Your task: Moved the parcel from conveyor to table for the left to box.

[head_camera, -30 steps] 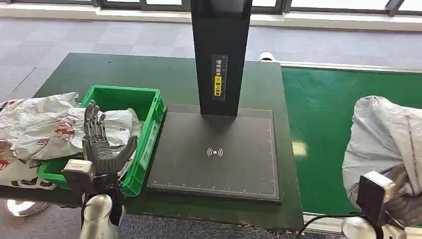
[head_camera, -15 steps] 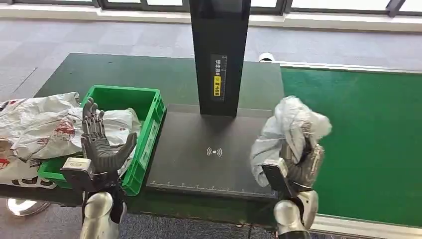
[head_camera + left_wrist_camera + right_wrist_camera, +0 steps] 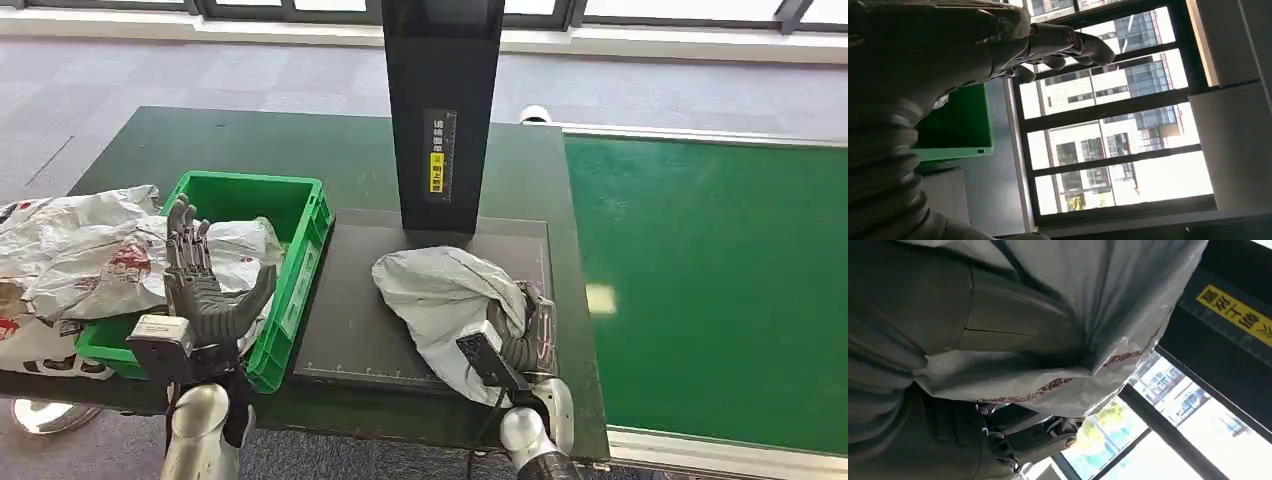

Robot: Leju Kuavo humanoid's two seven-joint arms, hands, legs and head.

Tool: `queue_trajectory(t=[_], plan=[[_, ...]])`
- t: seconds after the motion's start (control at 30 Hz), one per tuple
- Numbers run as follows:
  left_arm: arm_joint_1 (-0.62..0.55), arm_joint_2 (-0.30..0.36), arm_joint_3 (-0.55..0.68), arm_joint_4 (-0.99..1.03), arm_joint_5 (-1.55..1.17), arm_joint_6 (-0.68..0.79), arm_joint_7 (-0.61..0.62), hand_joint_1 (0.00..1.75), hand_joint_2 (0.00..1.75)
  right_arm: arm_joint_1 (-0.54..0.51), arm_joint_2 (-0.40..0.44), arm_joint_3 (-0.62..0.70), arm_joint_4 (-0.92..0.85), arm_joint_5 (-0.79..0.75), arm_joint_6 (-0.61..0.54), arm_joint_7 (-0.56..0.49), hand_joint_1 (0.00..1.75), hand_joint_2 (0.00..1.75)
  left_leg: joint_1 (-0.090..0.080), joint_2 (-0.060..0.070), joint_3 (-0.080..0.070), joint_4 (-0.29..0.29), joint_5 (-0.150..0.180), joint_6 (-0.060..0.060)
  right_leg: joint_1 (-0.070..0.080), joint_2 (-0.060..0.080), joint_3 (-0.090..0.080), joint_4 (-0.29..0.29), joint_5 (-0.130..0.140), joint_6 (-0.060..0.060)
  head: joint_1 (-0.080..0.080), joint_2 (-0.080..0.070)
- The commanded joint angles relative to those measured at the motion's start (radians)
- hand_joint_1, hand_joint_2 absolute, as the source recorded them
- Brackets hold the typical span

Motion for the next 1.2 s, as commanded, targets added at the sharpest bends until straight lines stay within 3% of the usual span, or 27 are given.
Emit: queue_trajectory(t=[0.03, 0.07, 0.1, 0.13, 0.27, 0.37, 0.4, 0.57, 0.6, 0.73, 0.83, 0.87, 0.97, 1.2], plan=[[-0.032, 0.033, -0.02, 0.051, 0.002, 0.003, 0.003, 0.0, 1.75, -0.102, -0.022, 0.025, 0.21, 0.013, 0.039, 0.065, 0.4, 1.75, 0.0, 0.0, 0.001, -0.001, 0.0, 0.0, 0.0, 0.0, 0.001, -0.001, 0.001, 0.0, 0.0, 0.0], [-0.033, 0.034, -0.02, 0.051, 0.001, 0.005, 0.003, 0.0, 1.75, -0.11, -0.024, 0.027, 0.232, 0.033, 0.034, 0.094, 0.0, 1.75, 0.0, 0.0, 0.002, -0.003, 0.001, 0.0, 0.0, 0.0, 0.002, -0.003, 0.001, 0.0, 0.0, 0.0], [-0.031, 0.035, -0.023, 0.049, 0.0, 0.008, 0.003, 0.0, 1.75, -0.13, -0.023, 0.014, 0.278, 0.036, 0.042, 0.12, 0.0, 1.75, 0.0, 0.001, 0.002, -0.002, 0.001, 0.0, 0.0, 0.0, 0.002, -0.002, 0.001, 0.0, 0.0, 0.0], [-0.029, 0.035, -0.024, 0.047, -0.001, 0.008, 0.003, 0.0, 1.75, -0.131, -0.021, 0.006, 0.284, 0.027, 0.033, 0.108, 0.0, 0.0, 0.0, 0.001, 0.003, -0.003, 0.001, 0.0, 0.001, 0.001, 0.003, -0.004, 0.002, 0.0, 0.0, 0.0], [-0.024, 0.032, -0.022, 0.039, -0.005, 0.015, 0.003, 0.0, 1.75, -0.124, -0.013, -0.026, 0.265, -0.011, -0.01, 0.07, 0.0, 0.0, 0.0, 0.0, 0.002, -0.002, 0.001, 0.0, 0.0, 0.0, 0.002, -0.002, 0.001, 0.0, 0.0, 0.0], [-0.012, 0.031, -0.023, 0.025, -0.007, 0.027, 0.003, 0.0, 1.75, -0.082, -0.002, -0.083, 0.144, -0.041, -0.056, 0.022, 0.0, 0.0, 0.0, 0.0, 0.001, -0.001, 0.001, 0.0, 0.0, 0.0, 0.001, -0.001, 0.0, 0.0, 0.0, 0.0], [-0.009, 0.032, -0.027, 0.025, -0.009, 0.037, 0.003, 0.0, 1.75, -0.033, 0.015, -0.148, 0.019, -0.106, -0.056, -0.097, 0.0, 0.0, 0.0, 0.0, 0.002, -0.002, 0.001, 0.0, 0.0, 0.0, 0.001, -0.002, 0.001, 0.0, 0.0, 0.0], [-0.023, 0.041, -0.065, 0.037, -0.014, 0.064, 0.003, 0.0, 1.75, 0.127, 0.015, -0.16, -0.484, -0.215, -0.056, -0.118, 0.0, 0.0, -0.001, -0.004, -0.002, 0.0, 0.001, 0.0, 0.0, -0.004, -0.001, 0.0, -0.001, 0.0, 0.0, 0.0], [-0.027, 0.043, -0.073, 0.041, -0.015, 0.065, 0.003, 0.0, 1.75, 0.15, 0.015, -0.165, -0.567, -0.197, -0.056, -0.118, 0.0, 1.75, 0.0, -0.005, -0.001, 0.0, 0.001, 0.0, 0.0, -0.005, 0.0, -0.001, -0.001, 0.0, 0.0, 0.0], [-0.057, 0.048, -0.135, 0.078, -0.051, 0.05, 0.003, 0.0, 1.75, 0.219, 0.015, -0.19, -0.906, -0.181, -0.056, -0.118, 0.0, 1.75, -0.001, -0.008, -0.003, 0.001, 0.001, 0.0, -0.001, -0.008, -0.002, 0.0, -0.001, 0.0, 0.0, 0.0], [-0.081, 0.041, -0.173, 0.112, -0.087, 0.056, 0.003, 0.0, 1.75, 0.242, 0.015, -0.187, -1.002, -0.172, -0.056, -0.118, 0.0, 1.75, -0.002, -0.009, -0.003, 0.001, 0.001, 0.0, -0.002, -0.009, -0.001, 0.0, -0.002, 0.0, 0.0, 0.0], [-0.081, 0.041, -0.173, 0.112, -0.087, 0.056, 0.003, 0.0, 1.75, 0.242, 0.015, -0.187, -1.002, -0.172, -0.056, -0.118, 0.0, 0.0, -0.002, -0.006, -0.002, 0.001, 0.001, 0.0, -0.002, -0.006, -0.002, 0.001, -0.001, 0.0, 0.0, 0.0], [-0.131, 0.043, -0.255, 0.208, -0.193, 0.029, 0.003, 0.0, 1.75, 0.245, 0.015, -0.169, -1.128, -0.147, -0.056, -0.118, 0.0, 0.0, -0.002, -0.009, -0.001, 0.0, 0.001, 0.001, -0.002, -0.009, 0.0, -0.001, -0.001, 0.0, 0.0, 0.0], [-0.131, 0.043, -0.255, 0.208, -0.193, 0.029, 0.003, 0.0, 1.75, 0.245, 0.015, -0.169, -1.128, -0.147, -0.056, -0.118, 0.0, 0.0, -0.002, -0.002, 0.002, -0.001, 0.001, 0.001, -0.002, -0.003, 0.001, -0.002, 0.0, 0.0, 0.0, 0.0]])
